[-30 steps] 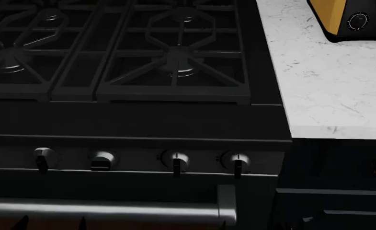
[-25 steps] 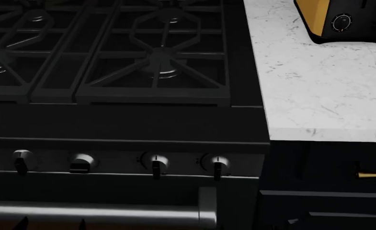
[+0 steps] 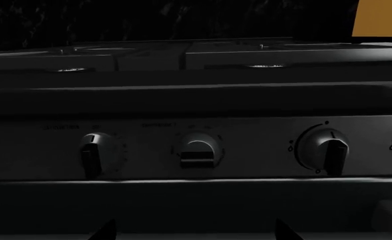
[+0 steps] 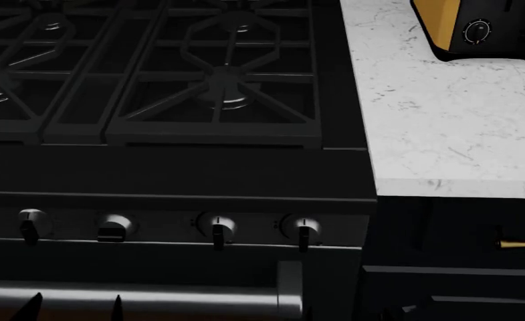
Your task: Press the start button on the microwave
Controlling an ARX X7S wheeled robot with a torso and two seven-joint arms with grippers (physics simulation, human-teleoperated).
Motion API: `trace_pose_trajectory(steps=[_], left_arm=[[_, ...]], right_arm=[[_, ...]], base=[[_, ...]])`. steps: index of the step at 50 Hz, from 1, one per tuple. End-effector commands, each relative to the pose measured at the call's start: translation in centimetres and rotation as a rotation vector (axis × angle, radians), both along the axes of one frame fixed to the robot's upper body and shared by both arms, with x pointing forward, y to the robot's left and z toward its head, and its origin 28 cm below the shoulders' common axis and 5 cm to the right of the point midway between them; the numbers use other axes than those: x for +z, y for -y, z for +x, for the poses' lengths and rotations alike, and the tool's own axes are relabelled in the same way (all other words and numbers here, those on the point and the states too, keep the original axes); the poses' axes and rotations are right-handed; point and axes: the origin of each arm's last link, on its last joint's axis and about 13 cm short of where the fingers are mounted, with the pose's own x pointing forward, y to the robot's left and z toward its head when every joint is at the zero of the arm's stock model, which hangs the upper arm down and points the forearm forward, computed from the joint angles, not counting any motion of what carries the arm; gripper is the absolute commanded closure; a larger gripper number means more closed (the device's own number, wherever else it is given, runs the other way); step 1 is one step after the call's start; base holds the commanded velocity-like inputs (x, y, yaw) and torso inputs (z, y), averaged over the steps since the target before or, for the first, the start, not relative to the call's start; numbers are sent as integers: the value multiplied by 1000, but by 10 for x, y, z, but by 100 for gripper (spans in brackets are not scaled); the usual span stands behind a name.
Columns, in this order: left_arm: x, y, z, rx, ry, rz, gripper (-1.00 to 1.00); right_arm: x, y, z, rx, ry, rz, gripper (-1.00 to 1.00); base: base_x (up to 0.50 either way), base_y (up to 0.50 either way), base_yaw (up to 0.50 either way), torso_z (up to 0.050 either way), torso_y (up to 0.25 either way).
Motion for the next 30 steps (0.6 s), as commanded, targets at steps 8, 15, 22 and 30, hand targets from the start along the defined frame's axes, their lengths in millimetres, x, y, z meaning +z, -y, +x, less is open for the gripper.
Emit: trace_pose_trajectory(steps=[8,15,22,30], left_arm=[[-3,2,11,-20,-3,16,-100],[-2,2,11,-17,-3,19,-100],[7,0,12,6,-8,30,-100],[33,-2,27,25,-20,70,-100]], right_arm=[[-10,-2,9,11,-35,-25,-100],[-8,-2,8,11,-26,-24,-100],[5,-1,7,13,17,-27,-100],[34,3,14,9,76,-17,-100]], base=[[0,0,0,0,0],[0,0,0,0,0],[0,0,0,0,0],[0,0,0,0,0]])
